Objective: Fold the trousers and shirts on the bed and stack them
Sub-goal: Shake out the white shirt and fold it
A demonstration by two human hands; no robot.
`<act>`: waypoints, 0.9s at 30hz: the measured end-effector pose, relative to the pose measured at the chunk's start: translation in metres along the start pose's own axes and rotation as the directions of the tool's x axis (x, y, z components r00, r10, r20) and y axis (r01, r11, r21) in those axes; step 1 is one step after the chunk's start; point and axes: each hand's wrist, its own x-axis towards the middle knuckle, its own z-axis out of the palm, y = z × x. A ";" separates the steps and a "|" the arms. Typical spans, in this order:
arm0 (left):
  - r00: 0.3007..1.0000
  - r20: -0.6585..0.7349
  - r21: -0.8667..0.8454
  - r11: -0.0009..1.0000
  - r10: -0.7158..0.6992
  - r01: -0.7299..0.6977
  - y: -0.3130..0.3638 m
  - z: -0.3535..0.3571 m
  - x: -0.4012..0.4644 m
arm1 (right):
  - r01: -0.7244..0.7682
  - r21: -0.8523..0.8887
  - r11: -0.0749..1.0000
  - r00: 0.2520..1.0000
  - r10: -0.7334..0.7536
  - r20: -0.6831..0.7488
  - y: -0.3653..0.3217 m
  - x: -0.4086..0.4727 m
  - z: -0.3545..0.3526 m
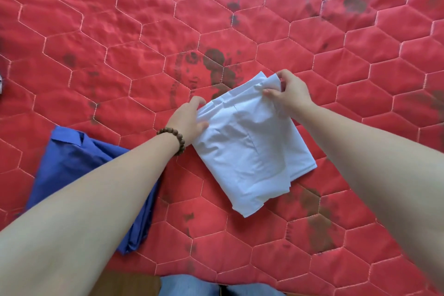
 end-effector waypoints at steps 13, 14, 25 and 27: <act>0.994 -0.103 -0.050 0.998 0.039 -0.045 -0.010 0.011 0.000 | 0.116 0.113 0.987 0.991 -0.107 -0.079 -0.004 -0.002 0.010; 0.995 -0.100 -0.056 0.998 0.030 -0.036 -0.011 0.011 0.001 | 0.117 0.118 0.986 0.991 -0.109 -0.074 -0.006 0.000 0.010; 0.954 -0.293 0.161 0.987 0.065 -0.018 0.007 0.015 0.006 | -0.024 -0.348 0.937 0.932 -0.105 -0.346 -0.023 -0.003 0.030; 0.966 -0.246 0.140 0.989 0.083 -0.049 0.018 0.019 0.015 | 0.092 -0.414 0.906 0.894 -0.259 -0.367 -0.018 -0.036 0.041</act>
